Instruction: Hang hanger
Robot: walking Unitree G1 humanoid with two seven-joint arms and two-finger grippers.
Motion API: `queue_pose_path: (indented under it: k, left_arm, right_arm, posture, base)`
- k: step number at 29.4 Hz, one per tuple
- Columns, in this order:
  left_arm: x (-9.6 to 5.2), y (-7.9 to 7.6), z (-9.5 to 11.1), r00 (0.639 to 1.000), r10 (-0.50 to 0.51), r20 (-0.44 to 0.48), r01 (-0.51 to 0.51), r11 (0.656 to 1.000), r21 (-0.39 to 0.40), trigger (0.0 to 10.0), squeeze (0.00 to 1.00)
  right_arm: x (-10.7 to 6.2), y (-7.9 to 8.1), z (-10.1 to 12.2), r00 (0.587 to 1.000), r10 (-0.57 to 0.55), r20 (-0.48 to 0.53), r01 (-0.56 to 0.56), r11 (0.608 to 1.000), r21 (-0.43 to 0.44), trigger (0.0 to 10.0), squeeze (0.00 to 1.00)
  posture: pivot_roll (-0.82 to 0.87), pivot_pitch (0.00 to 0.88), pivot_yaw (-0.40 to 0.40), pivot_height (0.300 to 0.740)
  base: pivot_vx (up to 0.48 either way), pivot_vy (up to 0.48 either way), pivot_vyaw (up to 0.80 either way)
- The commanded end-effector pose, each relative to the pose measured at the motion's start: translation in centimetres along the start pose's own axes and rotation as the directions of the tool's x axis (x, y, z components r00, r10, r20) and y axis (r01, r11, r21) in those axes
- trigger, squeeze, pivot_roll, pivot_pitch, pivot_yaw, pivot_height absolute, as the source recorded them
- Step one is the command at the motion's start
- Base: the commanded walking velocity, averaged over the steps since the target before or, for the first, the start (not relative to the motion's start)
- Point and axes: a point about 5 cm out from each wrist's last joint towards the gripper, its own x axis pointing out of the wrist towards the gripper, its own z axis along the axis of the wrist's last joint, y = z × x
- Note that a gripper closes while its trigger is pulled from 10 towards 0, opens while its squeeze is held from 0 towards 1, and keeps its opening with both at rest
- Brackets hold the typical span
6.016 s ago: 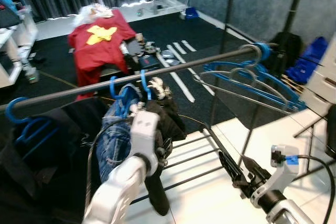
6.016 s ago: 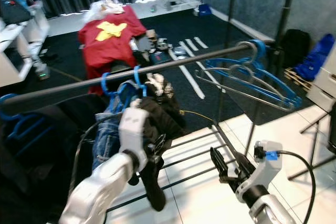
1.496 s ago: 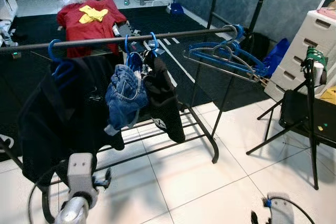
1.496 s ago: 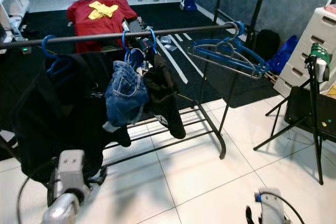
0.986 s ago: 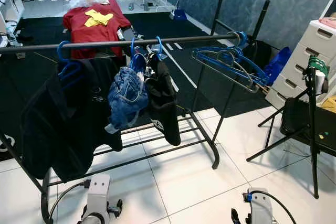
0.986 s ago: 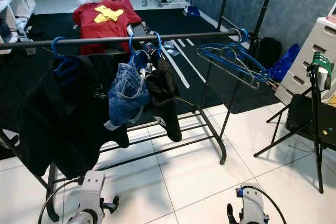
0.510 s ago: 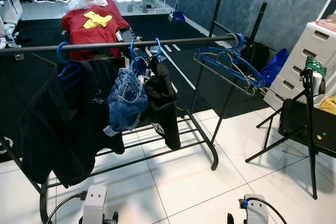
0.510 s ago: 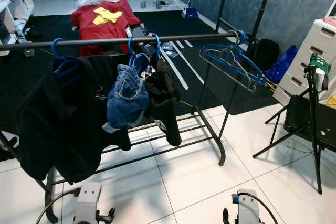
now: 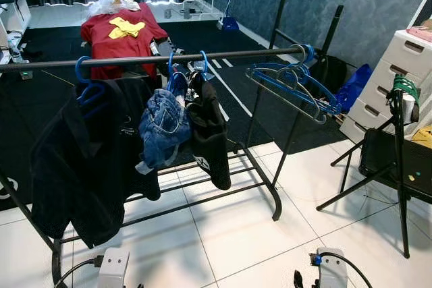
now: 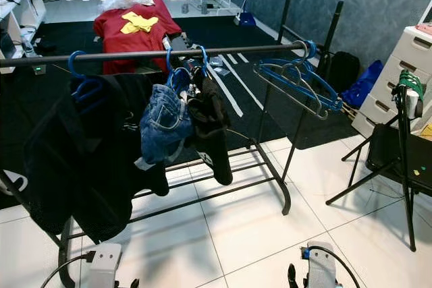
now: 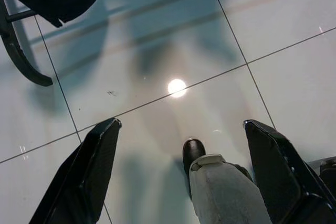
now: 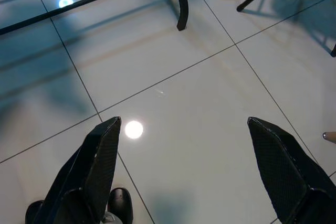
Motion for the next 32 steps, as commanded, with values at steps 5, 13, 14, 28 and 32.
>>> queue_pose_path:
  k: [5,13,14,28,32]
  left_arm:
    - [0.1,0.0,0.1,1.000,0.000,0.003,0.000,1.000,0.013,10.0,0.00]
    - [-0.1,-0.4,-0.3,1.000,-0.005,0.006,0.005,1.000,0.020,10.0,0.00]
    - [-0.1,-0.4,-0.4,1.000,-0.005,0.005,0.005,1.000,0.020,10.0,0.00]
    - [-0.3,-0.3,-0.9,1.000,-0.001,-0.009,0.001,1.000,0.019,10.0,0.00]
    - [-0.3,-0.2,-0.9,1.000,0.003,-0.015,-0.002,1.000,0.018,10.0,0.00]
  right_arm:
    - [0.3,-0.5,0.8,1.000,-0.012,0.022,0.012,1.000,0.008,10.0,0.00]
    - [0.4,-0.5,1.3,0.999,-0.013,0.049,0.013,1.000,0.000,10.0,0.00]
    - [0.4,-0.4,1.3,0.999,-0.012,0.053,0.013,1.000,-0.002,10.0,0.00]
    - [0.3,-0.1,1.2,0.998,-0.012,0.059,0.013,1.000,-0.007,10.0,0.00]
    - [0.3,-0.1,1.2,0.998,-0.012,0.054,0.013,1.000,-0.008,10.0,0.00]
  posture:
    - [0.04,0.000,-0.065,0.740]
    - [0.04,0.000,-0.065,0.740]
    - [0.04,0.000,-0.063,0.740]
    - [0.04,0.000,-0.056,0.740]
    - [0.04,0.000,-0.060,0.740]
  base:
    - [0.000,0.000,0.00]
    - [0.000,0.000,0.00]
    - [0.000,0.000,0.00]
    - [0.000,0.000,0.00]
    - [0.000,0.000,0.00]
